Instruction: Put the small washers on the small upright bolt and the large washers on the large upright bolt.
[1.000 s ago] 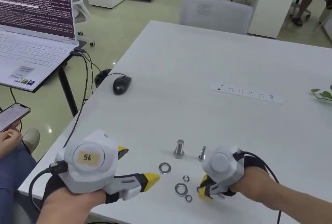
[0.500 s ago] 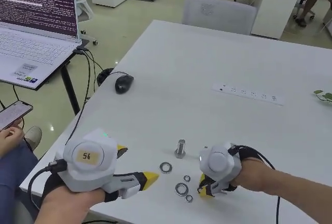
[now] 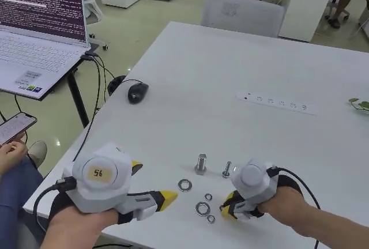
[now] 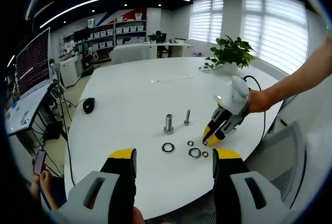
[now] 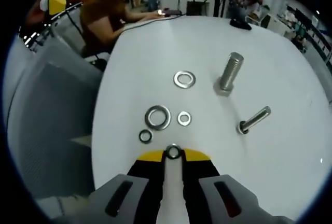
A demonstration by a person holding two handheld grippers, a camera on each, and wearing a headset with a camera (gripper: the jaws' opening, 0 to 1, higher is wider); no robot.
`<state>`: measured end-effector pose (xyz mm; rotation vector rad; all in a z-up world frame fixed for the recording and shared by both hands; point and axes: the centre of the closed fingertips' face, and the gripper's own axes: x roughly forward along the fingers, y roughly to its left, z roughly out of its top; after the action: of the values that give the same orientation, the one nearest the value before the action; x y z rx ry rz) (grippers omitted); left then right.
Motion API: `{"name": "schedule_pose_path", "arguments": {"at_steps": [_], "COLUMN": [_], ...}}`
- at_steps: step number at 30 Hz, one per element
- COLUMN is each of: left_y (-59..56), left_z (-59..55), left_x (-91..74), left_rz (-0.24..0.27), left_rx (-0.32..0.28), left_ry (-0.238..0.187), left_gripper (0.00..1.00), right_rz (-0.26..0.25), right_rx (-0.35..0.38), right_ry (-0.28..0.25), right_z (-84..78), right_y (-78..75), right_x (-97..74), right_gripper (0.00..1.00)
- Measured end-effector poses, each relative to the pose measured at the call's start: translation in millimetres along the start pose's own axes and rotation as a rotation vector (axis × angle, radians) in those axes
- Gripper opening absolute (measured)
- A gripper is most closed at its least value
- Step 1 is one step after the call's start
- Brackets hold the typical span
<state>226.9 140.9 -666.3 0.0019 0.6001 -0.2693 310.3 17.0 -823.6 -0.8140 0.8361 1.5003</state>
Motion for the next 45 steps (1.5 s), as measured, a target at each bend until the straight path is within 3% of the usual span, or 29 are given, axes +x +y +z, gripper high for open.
{"name": "schedule_pose_path", "arguments": {"at_steps": [9,18,25,32,45], "left_y": [1.2,0.3,0.1,1.1,5.2], "left_z": [0.1,0.6,3.7,6.3,2.3], "left_x": [-2.0,-0.4,1.6,2.3,-1.3], "left_rz": [0.006,0.001,-0.006,-0.006,0.005], "left_rx": [-0.006,-0.005,0.004,0.005,-0.007], "left_ry": [-0.003,-0.003,-0.002,-0.006,-0.003], "left_gripper": [0.59,0.59,0.59,0.59,0.59], "right_rz": [-0.059,-0.178,-0.227,-0.221,-0.209], "right_rx": [0.056,0.125,0.098,0.055,0.027], "right_ry": [-0.030,-0.110,-0.129,-0.107,-0.062], "right_z": [0.9,19.5,39.6,51.5,52.8], "right_y": [-11.8,-58.4,-85.5,-90.3,-91.2], "right_x": [-9.4,-41.6,-59.7,-58.1,-47.2], "right_gripper": [0.13,0.13,0.13,0.13,0.13]}}
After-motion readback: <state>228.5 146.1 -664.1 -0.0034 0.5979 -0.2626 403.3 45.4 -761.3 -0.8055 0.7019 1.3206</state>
